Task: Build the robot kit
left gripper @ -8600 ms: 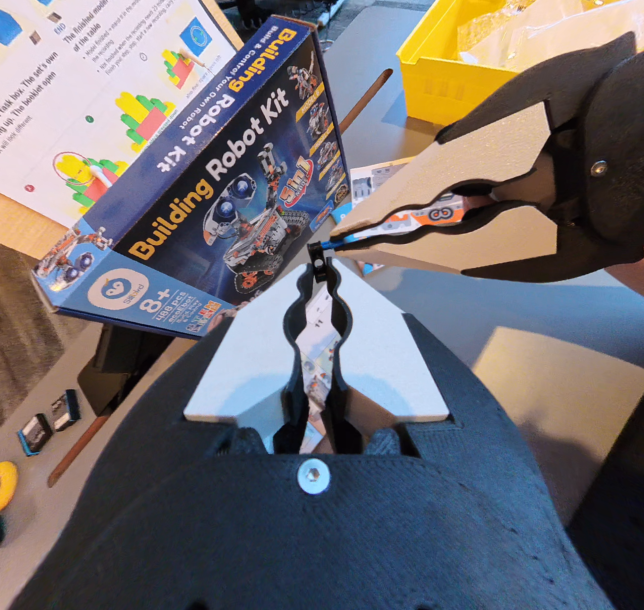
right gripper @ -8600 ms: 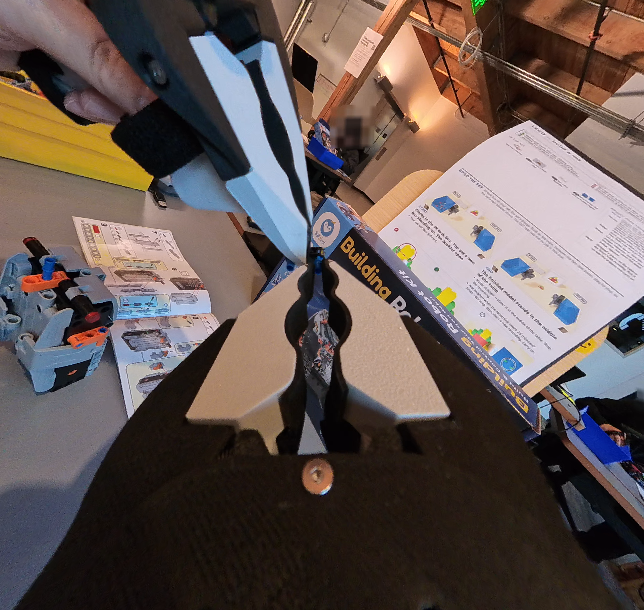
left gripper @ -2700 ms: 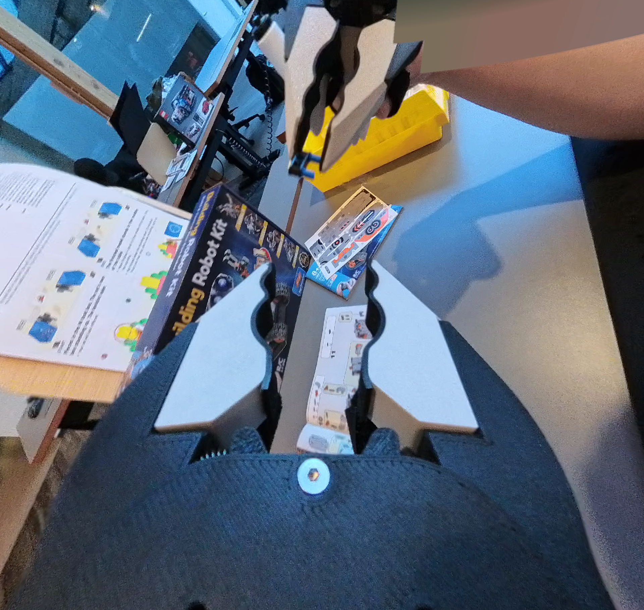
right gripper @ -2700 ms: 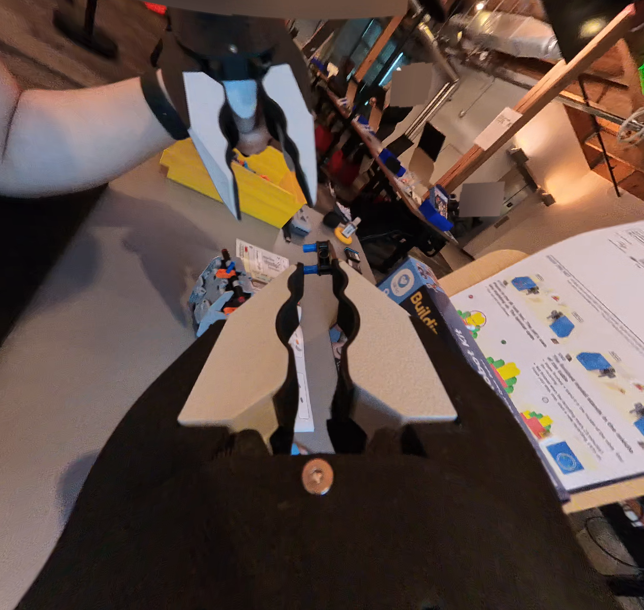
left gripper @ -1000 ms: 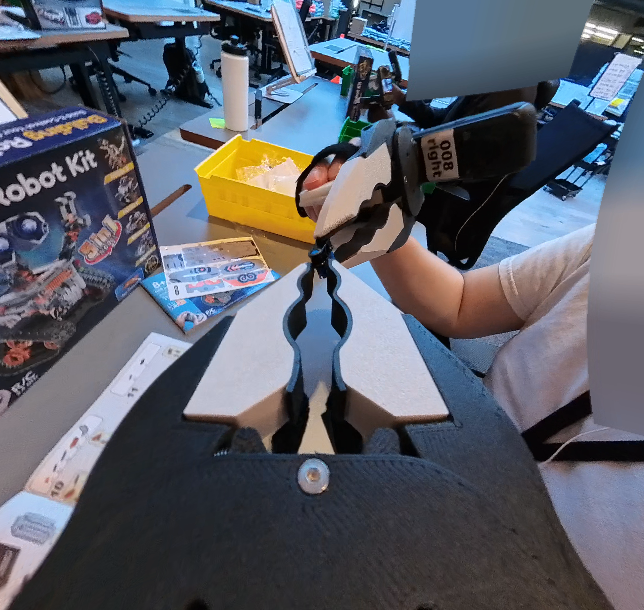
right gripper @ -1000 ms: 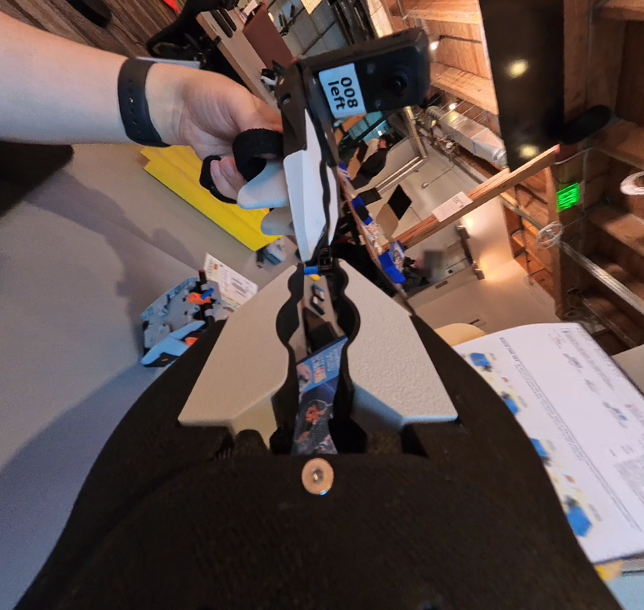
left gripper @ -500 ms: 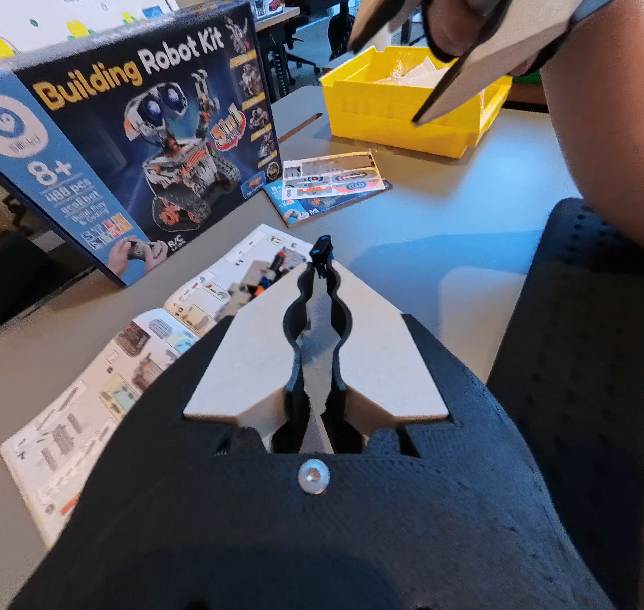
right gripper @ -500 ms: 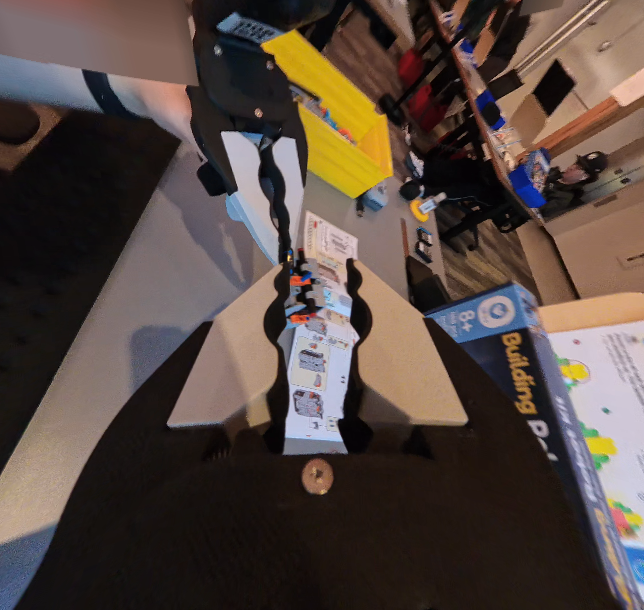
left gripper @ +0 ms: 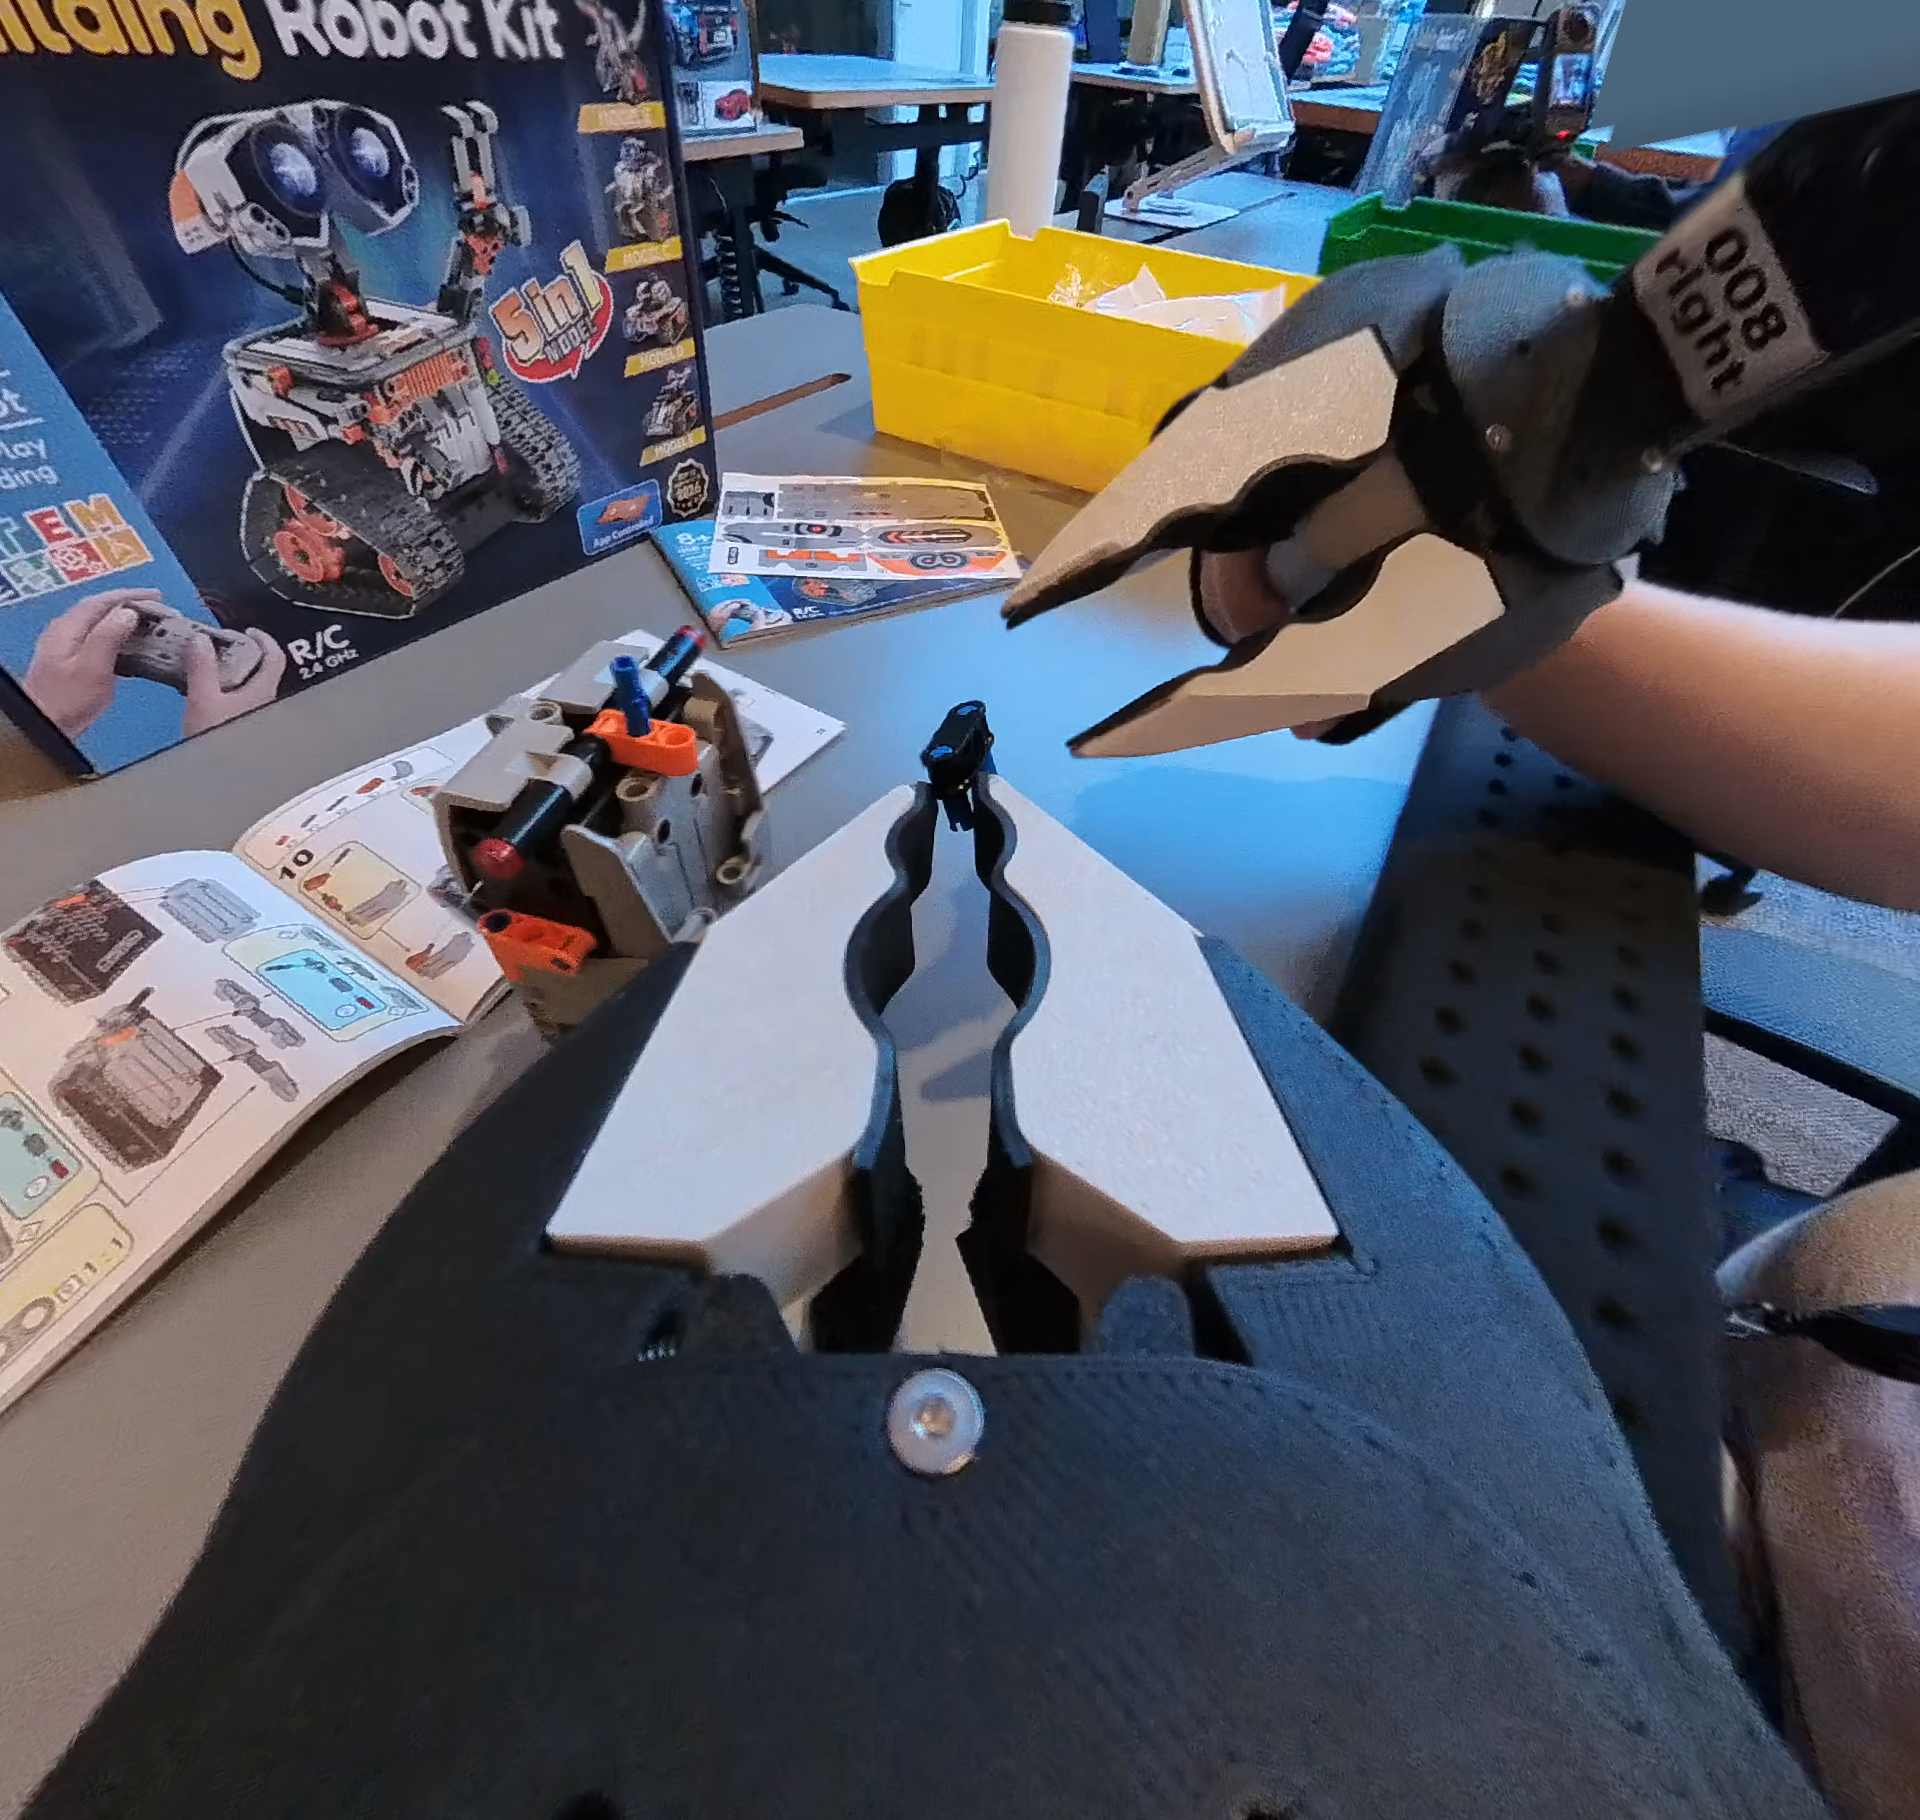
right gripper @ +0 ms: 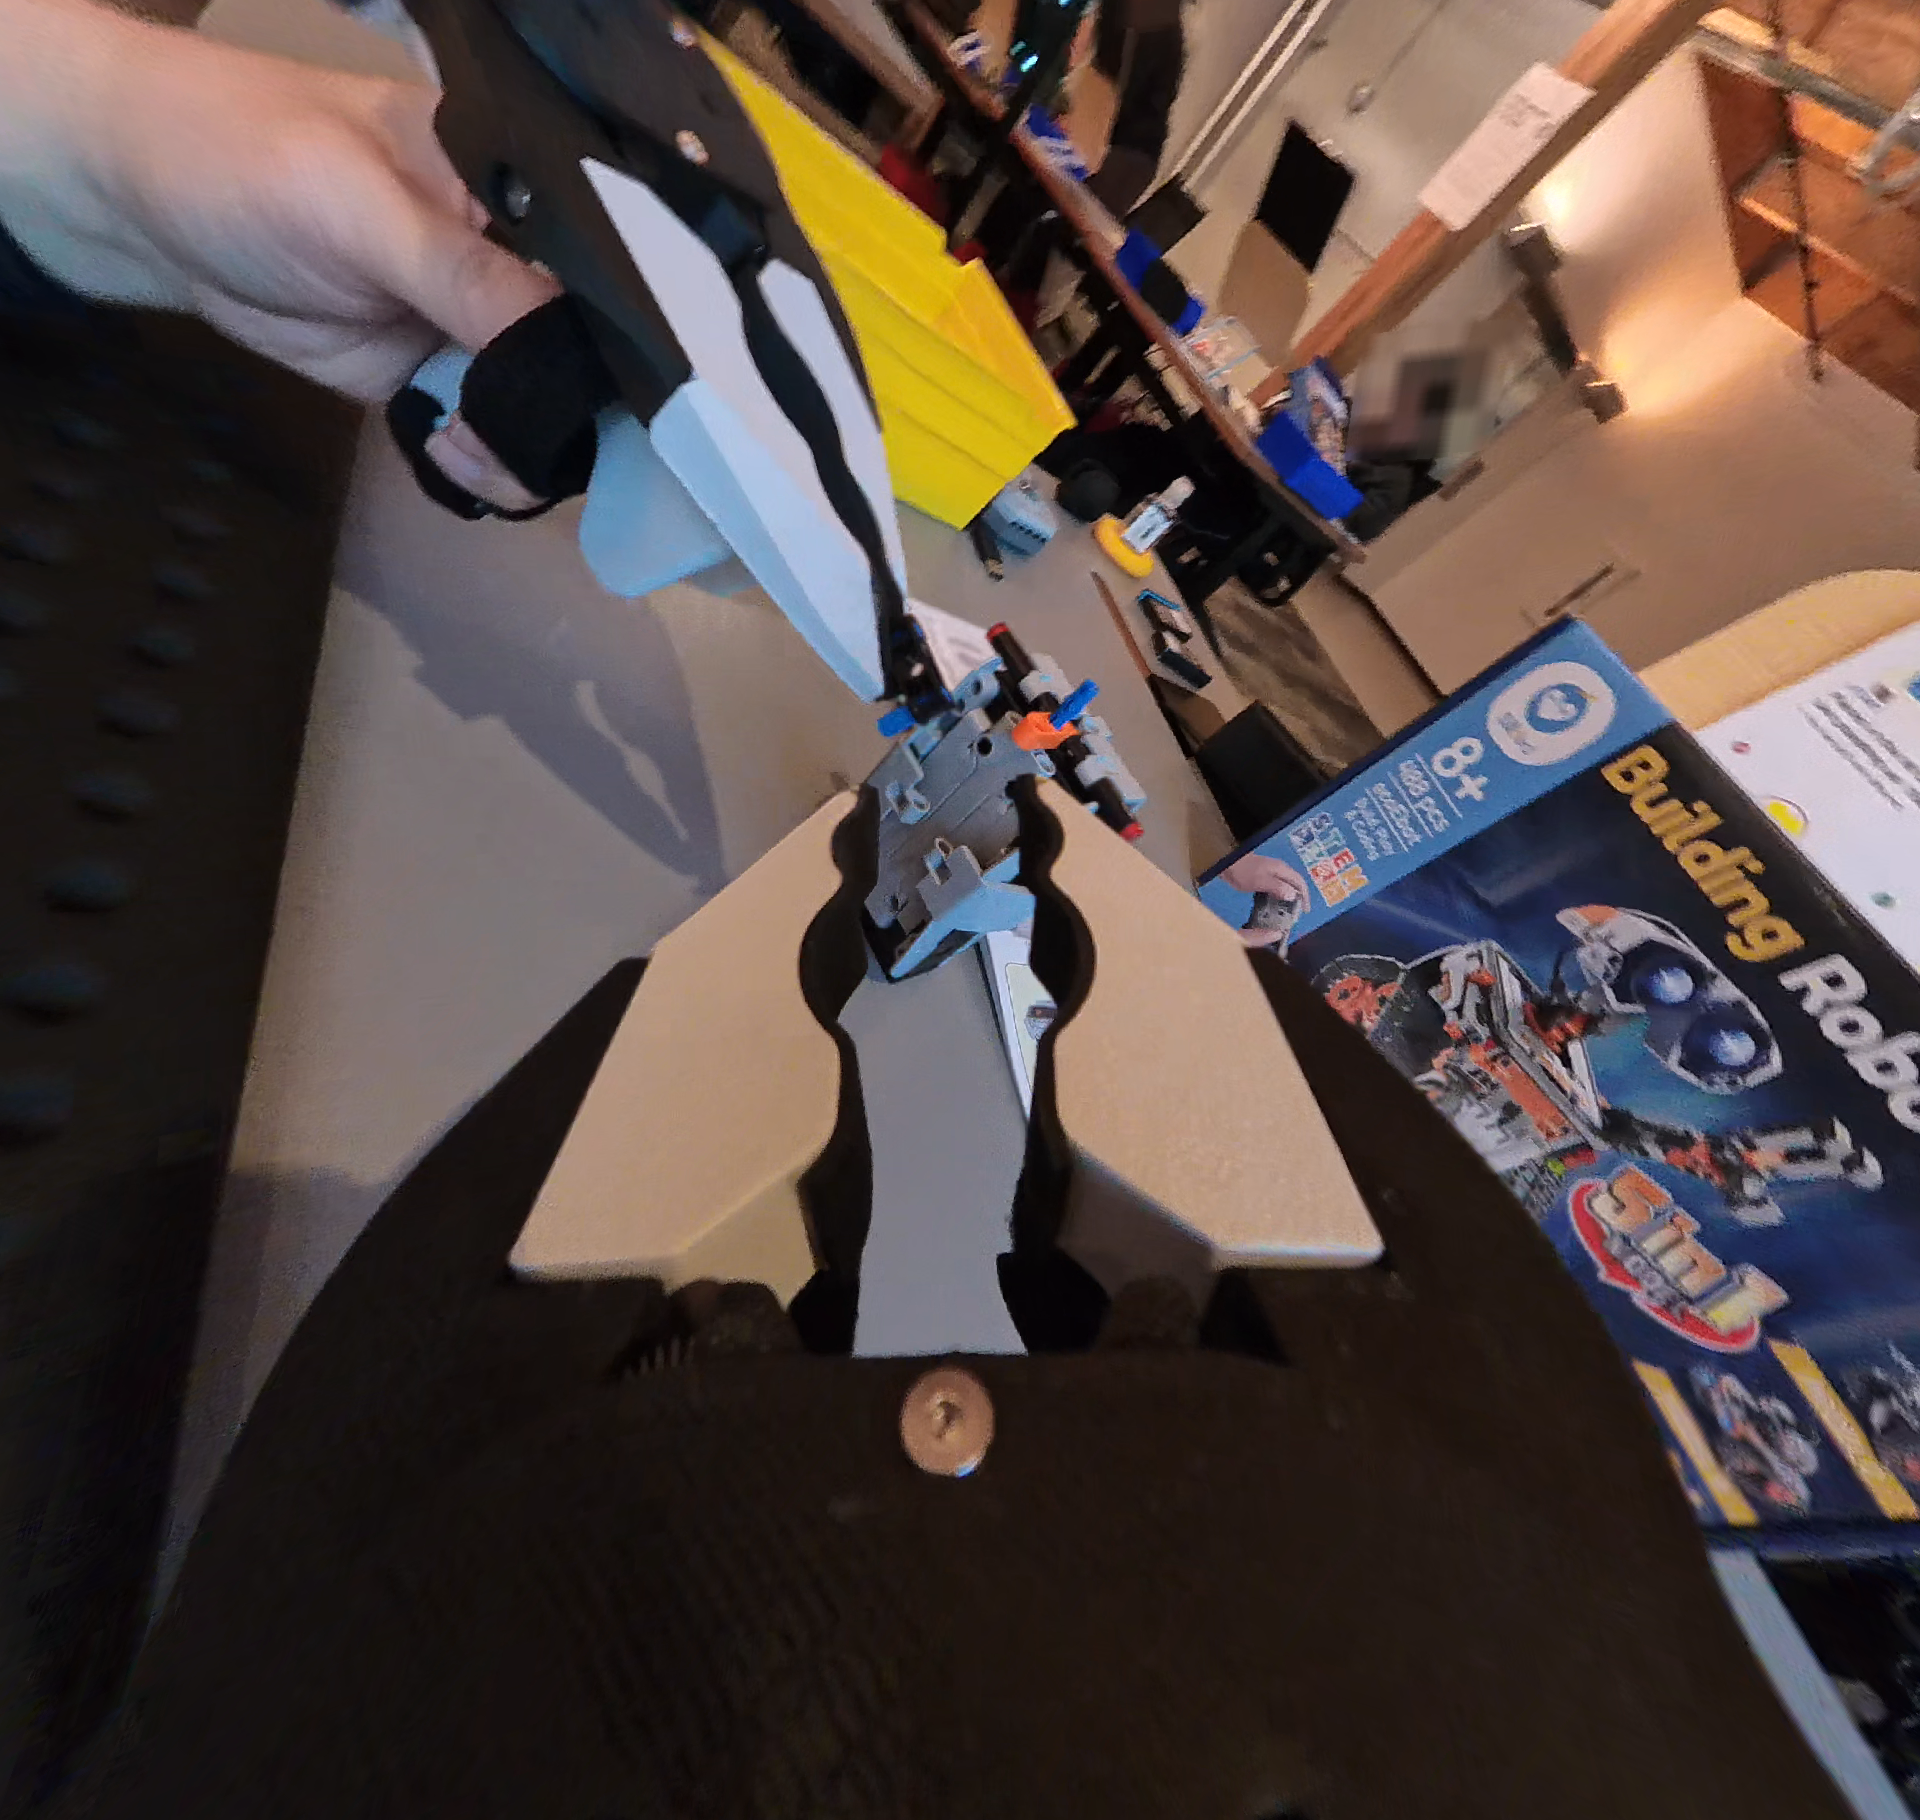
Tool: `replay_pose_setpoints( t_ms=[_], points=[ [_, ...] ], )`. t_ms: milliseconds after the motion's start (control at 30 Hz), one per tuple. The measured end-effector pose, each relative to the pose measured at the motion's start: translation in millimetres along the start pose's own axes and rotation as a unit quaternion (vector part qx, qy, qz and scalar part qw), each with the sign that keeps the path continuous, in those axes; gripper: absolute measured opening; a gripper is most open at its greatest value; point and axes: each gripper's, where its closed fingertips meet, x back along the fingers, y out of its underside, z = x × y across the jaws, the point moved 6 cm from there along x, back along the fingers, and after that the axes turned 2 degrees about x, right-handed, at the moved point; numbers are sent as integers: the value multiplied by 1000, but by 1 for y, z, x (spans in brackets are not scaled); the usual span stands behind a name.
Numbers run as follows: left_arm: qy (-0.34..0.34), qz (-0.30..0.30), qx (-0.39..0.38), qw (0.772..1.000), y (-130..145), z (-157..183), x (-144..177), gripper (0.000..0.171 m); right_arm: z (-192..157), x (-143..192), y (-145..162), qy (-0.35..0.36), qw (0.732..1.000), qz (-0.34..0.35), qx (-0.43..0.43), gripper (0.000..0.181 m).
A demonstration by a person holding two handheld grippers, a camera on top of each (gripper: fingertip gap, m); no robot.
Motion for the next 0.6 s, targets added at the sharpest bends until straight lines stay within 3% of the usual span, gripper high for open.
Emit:
replay_pose_setpoints(
  t_ms=[267, 400, 600],
  points=[
    [-26, 8, -25, 999, -22, 37, 25, 5, -1, 35, -17, 66, 995, 41, -59, 25],
    [-33, -5, -40, 999, -20, 44, 32, 5, -10, 40, -30, 74, 992, 75, -71, 25],
    [0, -8, -17, 1000, -7, 31, 22, 5, -31, 29, -23, 82, 996, 14, 39, 25]
  ],
)
